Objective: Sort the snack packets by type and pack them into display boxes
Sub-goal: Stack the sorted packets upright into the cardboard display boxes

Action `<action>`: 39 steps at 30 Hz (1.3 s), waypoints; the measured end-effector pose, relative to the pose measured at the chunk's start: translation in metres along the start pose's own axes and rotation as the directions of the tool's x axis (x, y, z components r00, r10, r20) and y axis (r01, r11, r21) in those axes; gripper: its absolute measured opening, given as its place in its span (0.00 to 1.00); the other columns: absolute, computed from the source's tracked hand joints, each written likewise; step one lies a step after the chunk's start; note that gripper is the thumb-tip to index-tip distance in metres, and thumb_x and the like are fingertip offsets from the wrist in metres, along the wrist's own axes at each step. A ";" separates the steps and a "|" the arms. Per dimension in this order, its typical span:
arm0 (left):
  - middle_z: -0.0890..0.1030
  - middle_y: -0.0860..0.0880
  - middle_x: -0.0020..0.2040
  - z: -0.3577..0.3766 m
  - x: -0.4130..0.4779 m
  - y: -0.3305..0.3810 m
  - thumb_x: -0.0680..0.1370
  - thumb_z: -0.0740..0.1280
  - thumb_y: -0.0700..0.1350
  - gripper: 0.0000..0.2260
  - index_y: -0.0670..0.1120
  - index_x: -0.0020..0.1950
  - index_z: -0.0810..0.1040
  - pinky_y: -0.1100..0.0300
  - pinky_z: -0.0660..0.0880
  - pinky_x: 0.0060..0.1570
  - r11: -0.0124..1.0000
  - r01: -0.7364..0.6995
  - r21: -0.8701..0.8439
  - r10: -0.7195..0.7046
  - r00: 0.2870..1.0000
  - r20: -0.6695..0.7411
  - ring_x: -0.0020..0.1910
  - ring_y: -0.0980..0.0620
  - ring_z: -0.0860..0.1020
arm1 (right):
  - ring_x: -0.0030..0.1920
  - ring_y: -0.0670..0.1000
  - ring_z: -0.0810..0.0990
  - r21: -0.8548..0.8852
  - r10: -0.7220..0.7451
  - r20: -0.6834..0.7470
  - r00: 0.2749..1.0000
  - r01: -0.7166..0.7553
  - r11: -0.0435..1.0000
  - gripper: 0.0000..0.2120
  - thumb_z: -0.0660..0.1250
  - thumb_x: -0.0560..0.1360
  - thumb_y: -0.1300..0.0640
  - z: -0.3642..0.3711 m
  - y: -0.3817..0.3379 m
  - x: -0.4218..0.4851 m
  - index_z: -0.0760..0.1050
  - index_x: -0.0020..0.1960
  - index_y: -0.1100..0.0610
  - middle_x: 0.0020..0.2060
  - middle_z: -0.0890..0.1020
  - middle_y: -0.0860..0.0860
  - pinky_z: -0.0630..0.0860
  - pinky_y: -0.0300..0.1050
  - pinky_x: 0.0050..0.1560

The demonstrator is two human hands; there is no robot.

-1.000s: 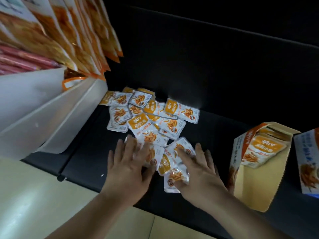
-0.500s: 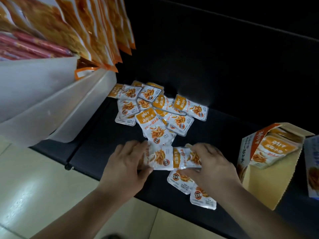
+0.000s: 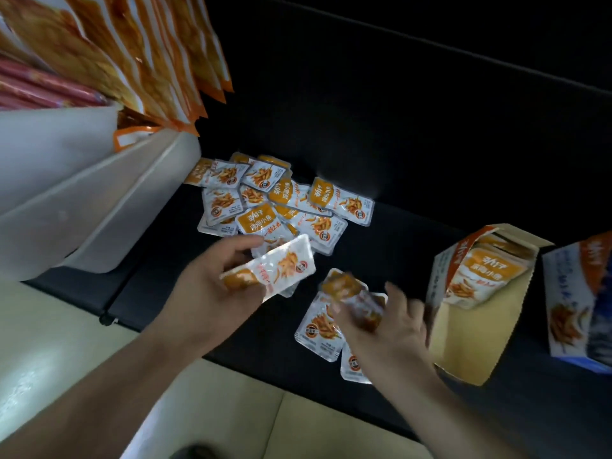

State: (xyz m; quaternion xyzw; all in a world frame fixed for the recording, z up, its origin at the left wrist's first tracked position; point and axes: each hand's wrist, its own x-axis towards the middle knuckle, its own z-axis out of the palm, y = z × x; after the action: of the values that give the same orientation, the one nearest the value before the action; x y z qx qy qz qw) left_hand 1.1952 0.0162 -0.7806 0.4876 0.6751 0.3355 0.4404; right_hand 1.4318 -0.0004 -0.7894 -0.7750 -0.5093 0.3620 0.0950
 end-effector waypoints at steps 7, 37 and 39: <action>0.88 0.49 0.45 0.015 0.004 0.033 0.75 0.77 0.39 0.06 0.47 0.50 0.85 0.64 0.81 0.43 0.960 0.072 -0.271 -0.034 0.989 0.145 0.46 0.53 0.87 | 0.73 0.52 0.58 0.224 0.127 0.028 0.992 -0.130 0.966 0.24 0.55 0.82 0.37 0.012 0.011 -0.004 0.63 0.76 0.42 0.69 0.62 0.47 0.57 0.53 0.73; 0.83 0.58 0.54 0.094 -0.011 -0.015 0.78 0.72 0.42 0.12 0.57 0.57 0.82 0.66 0.79 0.49 0.998 0.013 0.058 -0.015 0.999 0.038 0.51 0.63 0.80 | 0.38 0.43 0.86 0.469 0.097 0.058 0.994 -0.113 0.876 0.21 0.74 0.77 0.58 -0.001 0.009 0.030 0.74 0.68 0.47 0.43 0.86 0.45 0.83 0.42 0.36; 0.77 0.59 0.60 0.090 -0.019 -0.026 0.75 0.75 0.53 0.20 0.56 0.66 0.78 0.62 0.78 0.53 0.947 -0.052 0.317 0.048 0.999 0.019 0.56 0.61 0.76 | 0.37 0.41 0.86 0.484 0.094 0.027 0.995 -0.096 0.870 0.17 0.74 0.78 0.59 0.001 0.010 0.033 0.76 0.62 0.44 0.44 0.86 0.44 0.81 0.41 0.35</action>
State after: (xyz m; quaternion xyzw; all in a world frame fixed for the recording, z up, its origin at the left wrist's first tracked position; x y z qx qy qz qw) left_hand 1.2709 -0.0081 -0.8332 0.5707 0.7053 0.2310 0.3515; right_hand 1.4452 0.0226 -0.8107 -0.7500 -0.3637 0.4833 0.2676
